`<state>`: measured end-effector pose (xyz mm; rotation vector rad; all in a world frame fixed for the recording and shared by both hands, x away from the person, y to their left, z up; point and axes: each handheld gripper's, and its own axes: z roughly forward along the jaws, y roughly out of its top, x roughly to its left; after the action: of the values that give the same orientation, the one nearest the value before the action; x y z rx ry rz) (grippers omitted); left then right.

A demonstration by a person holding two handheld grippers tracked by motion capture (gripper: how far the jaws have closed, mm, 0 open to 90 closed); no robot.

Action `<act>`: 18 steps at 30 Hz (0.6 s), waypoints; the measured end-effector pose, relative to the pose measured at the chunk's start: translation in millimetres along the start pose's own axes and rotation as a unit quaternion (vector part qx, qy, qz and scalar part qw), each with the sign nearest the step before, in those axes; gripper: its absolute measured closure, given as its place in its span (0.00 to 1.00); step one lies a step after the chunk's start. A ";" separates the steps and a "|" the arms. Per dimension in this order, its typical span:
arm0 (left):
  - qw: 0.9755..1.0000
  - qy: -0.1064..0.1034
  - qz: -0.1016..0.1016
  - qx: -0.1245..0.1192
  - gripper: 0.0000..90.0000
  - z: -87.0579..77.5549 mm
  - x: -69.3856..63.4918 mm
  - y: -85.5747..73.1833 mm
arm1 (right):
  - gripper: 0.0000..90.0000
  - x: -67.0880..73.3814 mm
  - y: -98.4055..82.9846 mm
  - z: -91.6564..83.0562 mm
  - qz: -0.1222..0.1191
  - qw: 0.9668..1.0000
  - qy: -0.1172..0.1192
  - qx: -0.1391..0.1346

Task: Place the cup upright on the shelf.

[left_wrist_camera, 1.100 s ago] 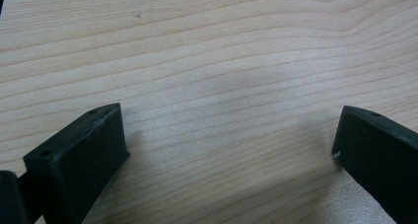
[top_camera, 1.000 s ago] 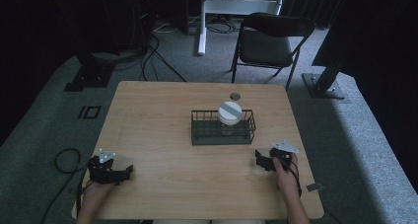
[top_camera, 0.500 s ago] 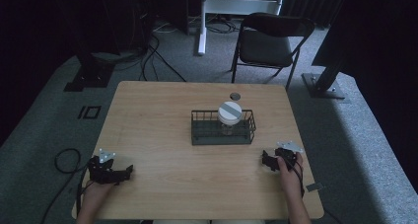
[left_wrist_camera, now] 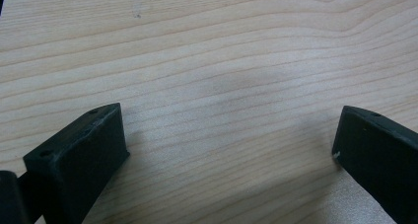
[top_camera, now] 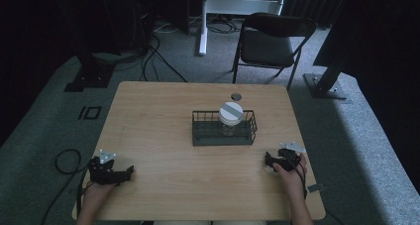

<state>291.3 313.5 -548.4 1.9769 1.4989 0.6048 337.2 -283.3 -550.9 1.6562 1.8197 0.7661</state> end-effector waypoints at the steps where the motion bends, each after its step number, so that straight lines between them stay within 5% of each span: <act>1: 1.000 0.000 0.000 0.000 0.00 0.0 0.0 0.0 | 0.12 -0.7 0.0 0.2 0.004 1.000 0.002 0.001; 4: 1.000 0.000 0.000 0.000 0.00 0.0 0.0 -0.1 | 0.12 -3.5 0.0 0.8 0.019 1.000 0.010 0.006; 18: 1.000 0.008 -0.008 0.001 0.00 -0.1 0.7 -0.1 | 0.12 -3.0 -0.1 0.8 0.018 1.000 0.010 0.006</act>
<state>291.3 314.2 -548.3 1.9634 1.5238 0.6148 338.0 -286.2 -551.4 1.6988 1.8156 0.7911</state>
